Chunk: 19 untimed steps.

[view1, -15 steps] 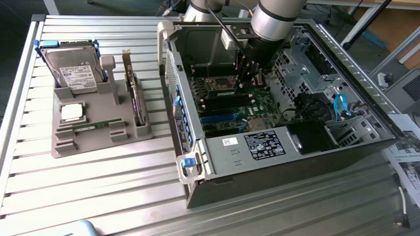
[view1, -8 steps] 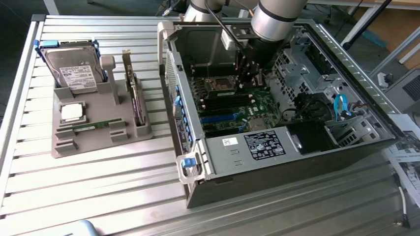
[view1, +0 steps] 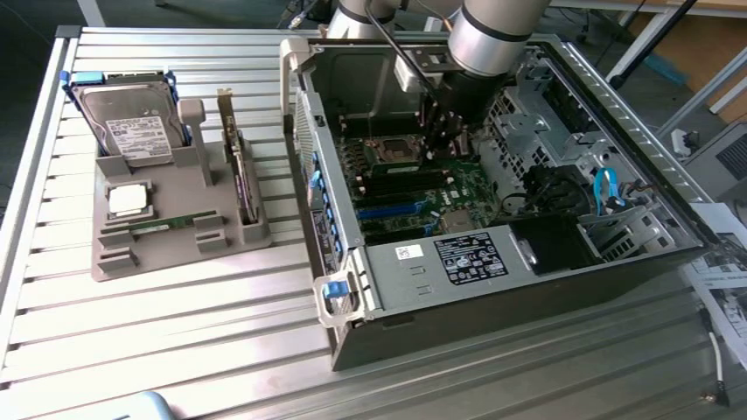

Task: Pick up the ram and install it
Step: 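Insert the ram into the slot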

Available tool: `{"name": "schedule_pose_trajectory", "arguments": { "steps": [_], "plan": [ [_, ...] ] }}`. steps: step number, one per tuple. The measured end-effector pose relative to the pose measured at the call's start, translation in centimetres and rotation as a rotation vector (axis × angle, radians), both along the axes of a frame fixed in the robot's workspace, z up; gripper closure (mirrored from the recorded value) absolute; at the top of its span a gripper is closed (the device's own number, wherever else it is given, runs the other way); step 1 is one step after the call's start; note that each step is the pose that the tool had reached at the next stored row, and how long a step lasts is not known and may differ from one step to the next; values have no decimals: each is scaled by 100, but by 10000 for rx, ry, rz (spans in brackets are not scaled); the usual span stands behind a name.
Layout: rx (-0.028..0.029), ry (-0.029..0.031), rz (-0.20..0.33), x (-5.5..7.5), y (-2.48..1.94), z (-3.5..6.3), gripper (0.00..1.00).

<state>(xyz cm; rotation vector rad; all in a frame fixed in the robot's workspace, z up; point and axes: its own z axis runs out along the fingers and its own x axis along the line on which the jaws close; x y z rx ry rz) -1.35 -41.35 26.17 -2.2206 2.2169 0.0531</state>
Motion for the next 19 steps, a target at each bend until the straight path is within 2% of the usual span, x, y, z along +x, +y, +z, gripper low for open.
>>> {"name": "schedule_pose_trajectory", "arguments": {
  "steps": [5,11,19],
  "plan": [
    [0,0,0,0,-24,0,88],
    [1,0,1,0,-25,-10,88],
    [0,0,0,0,-24,-78,88]
  ]
}}
